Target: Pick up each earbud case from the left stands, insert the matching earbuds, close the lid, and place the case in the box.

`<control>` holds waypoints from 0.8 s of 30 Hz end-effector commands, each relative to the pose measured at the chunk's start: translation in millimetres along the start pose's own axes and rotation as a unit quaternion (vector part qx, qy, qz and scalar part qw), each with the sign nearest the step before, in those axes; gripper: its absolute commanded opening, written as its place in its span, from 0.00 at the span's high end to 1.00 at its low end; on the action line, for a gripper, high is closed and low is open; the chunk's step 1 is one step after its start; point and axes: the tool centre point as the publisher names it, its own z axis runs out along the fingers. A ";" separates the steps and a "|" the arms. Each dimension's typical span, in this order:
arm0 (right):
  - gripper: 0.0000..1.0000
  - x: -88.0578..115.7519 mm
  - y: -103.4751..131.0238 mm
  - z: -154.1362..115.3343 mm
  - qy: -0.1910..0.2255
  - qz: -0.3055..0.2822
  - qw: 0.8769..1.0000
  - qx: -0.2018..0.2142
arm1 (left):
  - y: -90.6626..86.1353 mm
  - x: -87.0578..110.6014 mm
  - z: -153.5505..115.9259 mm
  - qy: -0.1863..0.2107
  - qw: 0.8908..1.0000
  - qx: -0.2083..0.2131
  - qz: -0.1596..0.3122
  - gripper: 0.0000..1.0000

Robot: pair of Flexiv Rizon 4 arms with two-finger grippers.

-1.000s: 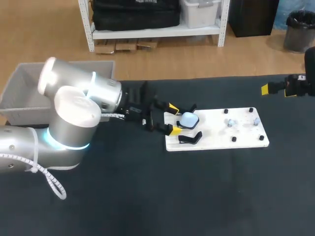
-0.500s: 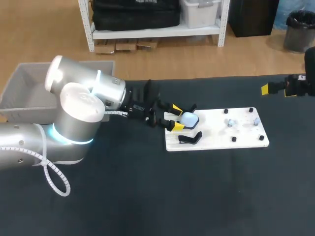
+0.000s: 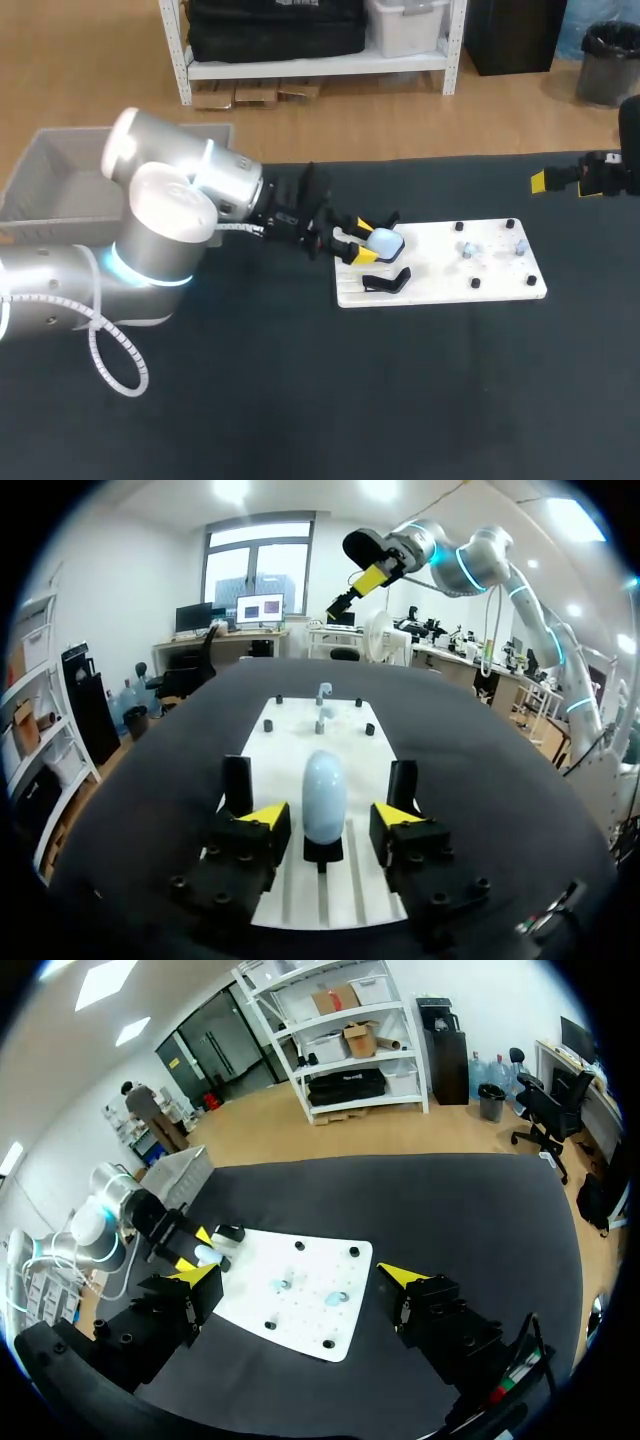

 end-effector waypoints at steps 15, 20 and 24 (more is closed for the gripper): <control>0.00 -0.1 -0.3 -0.5 0.001 0.000 1.000 0.000 | 1.3 -0.2 10.0 -0.009 1.000 -0.001 -0.008 0.50; 0.00 -0.1 -0.3 -0.5 0.001 0.000 1.000 0.000 | 3.1 0.3 11.6 -0.013 1.000 -0.002 -0.012 0.51; 0.00 -0.1 -0.3 -0.5 0.001 0.000 1.000 0.000 | 3.7 1.3 12.7 -0.014 1.000 -0.002 -0.014 0.54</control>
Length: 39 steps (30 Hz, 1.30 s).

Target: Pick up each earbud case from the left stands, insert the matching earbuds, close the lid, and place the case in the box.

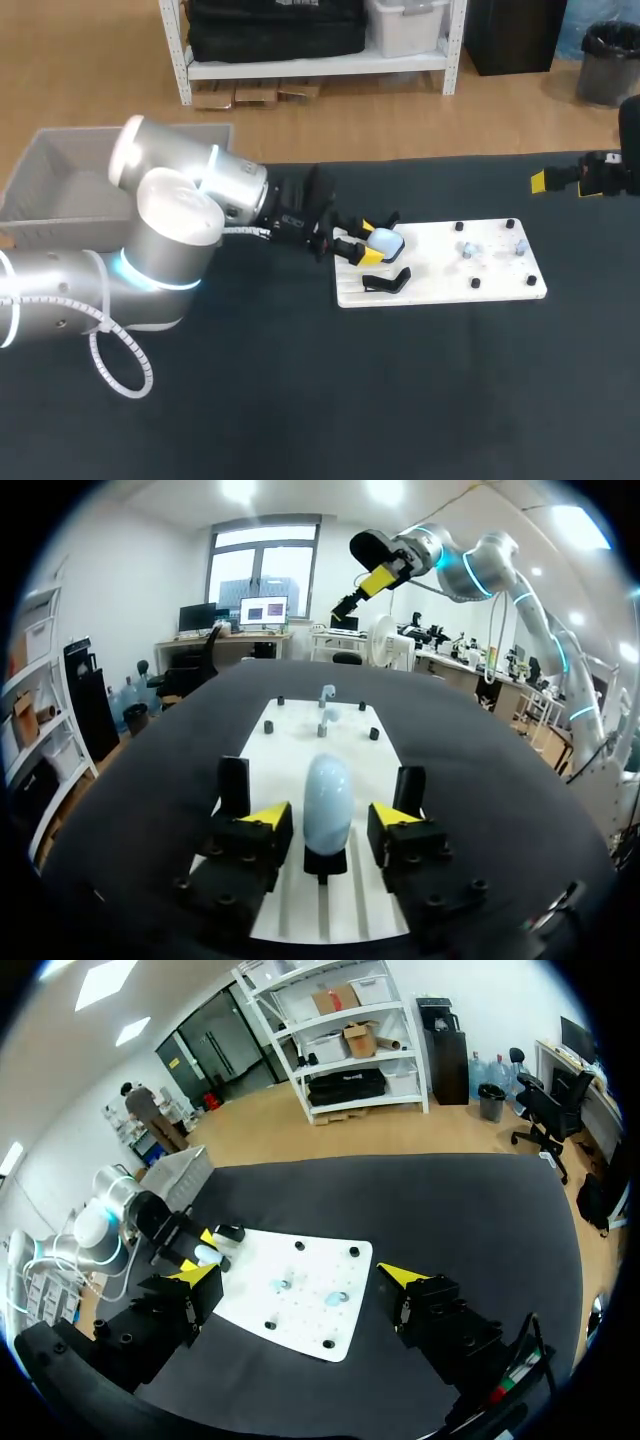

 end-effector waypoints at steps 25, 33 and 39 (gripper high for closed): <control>0.00 -0.1 -0.3 -0.5 0.001 0.000 1.000 0.000 | 0.3 0.9 5.6 -0.007 1.000 -0.006 0.007 1.00; 0.00 -0.1 -0.3 -0.5 0.001 0.000 1.000 0.000 | -9.4 -18.0 -13.0 -0.038 0.999 -0.020 0.026 1.00; 0.00 -0.1 -0.3 -0.5 0.001 0.000 1.000 0.000 | -14.1 -49.2 -21.0 -0.071 0.995 -0.038 0.062 1.00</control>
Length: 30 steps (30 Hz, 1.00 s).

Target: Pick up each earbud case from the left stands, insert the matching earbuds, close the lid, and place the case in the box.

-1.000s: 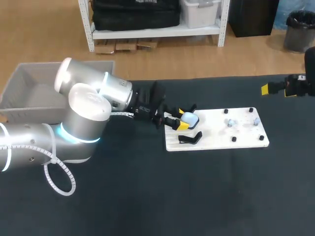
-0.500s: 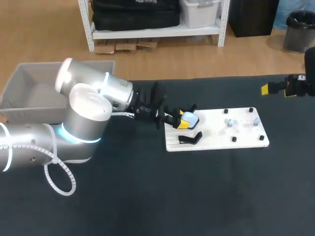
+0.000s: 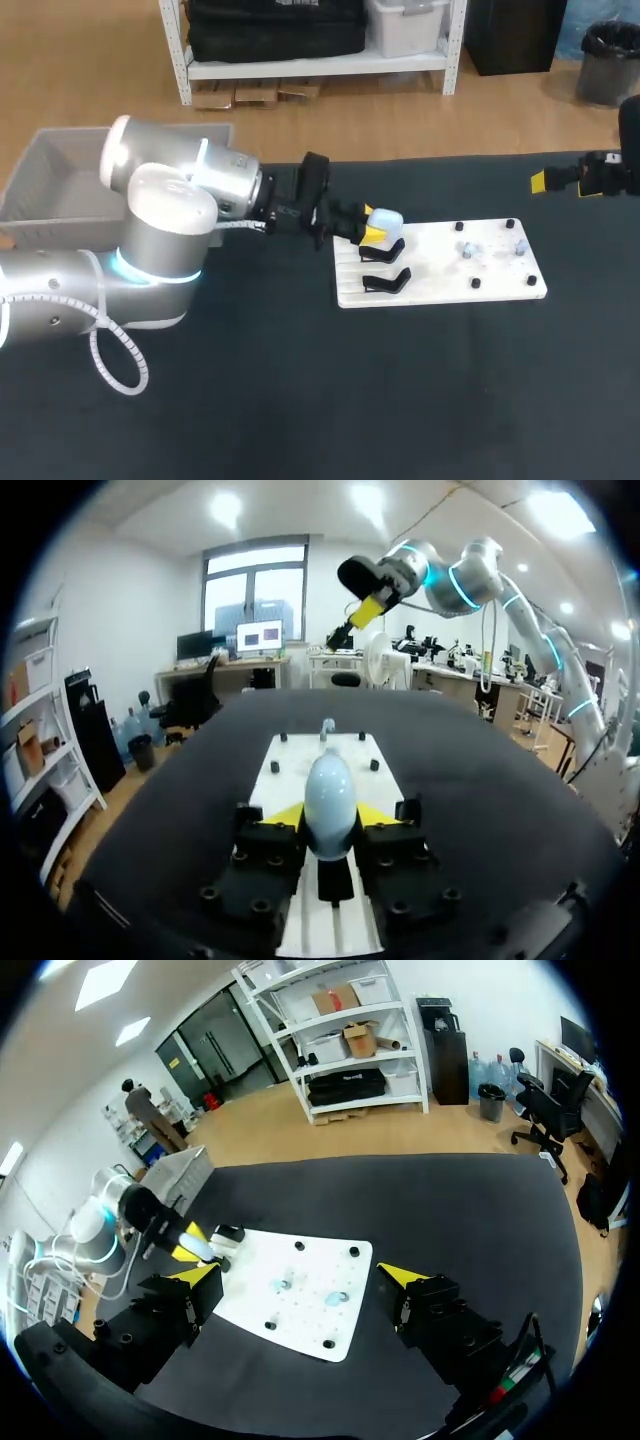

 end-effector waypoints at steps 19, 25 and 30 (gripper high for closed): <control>0.00 -0.1 -0.3 -0.5 0.001 0.000 1.000 0.000 | -21.6 -39.5 -10.3 -0.046 0.998 -0.031 0.038 1.00; 0.00 -0.1 -0.3 -0.5 0.001 0.000 1.000 0.000 | -21.6 -39.5 -10.3 -0.046 0.998 -0.031 0.038 1.00; 0.00 -0.1 -0.3 -0.5 0.001 0.000 1.000 0.000 | -21.6 -39.5 -10.3 -0.046 0.998 -0.031 0.038 1.00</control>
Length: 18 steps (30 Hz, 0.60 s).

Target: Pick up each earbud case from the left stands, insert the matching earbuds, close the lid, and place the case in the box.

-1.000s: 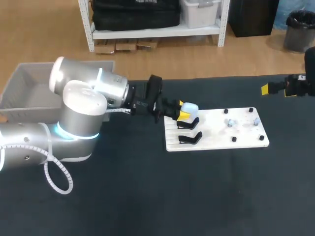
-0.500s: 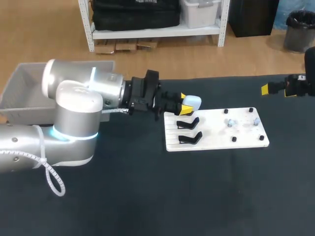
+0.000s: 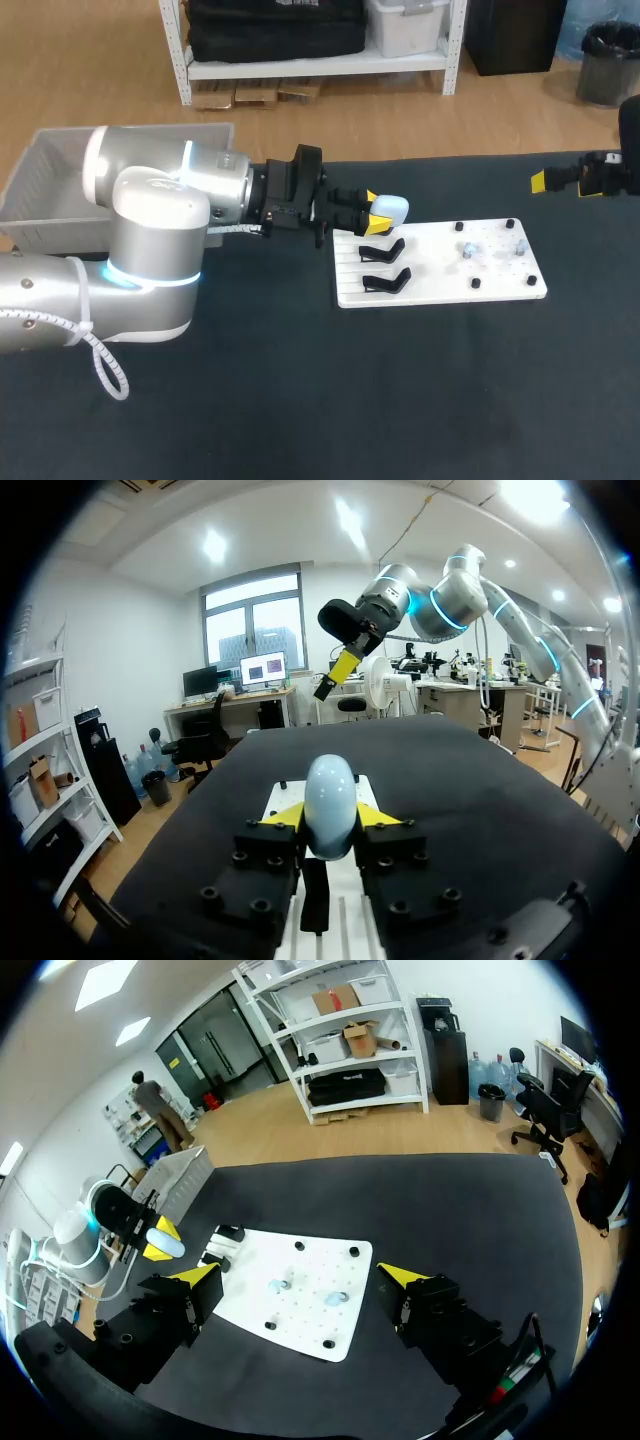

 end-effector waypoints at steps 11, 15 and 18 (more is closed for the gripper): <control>0.00 9.5 15.1 -11.9 0.004 0.020 0.999 -0.027 | 2.7 -7.4 10.9 -0.037 0.999 -0.008 0.018 1.00; 0.00 14.0 26.1 -23.4 0.002 0.022 0.999 -0.038 | 0.8 -9.9 16.1 -0.051 0.999 -0.002 0.016 1.00; 0.00 18.5 38.0 -28.0 0.002 0.015 0.999 -0.045 | -0.8 -9.5 20.8 -0.063 0.998 0.006 0.008 1.00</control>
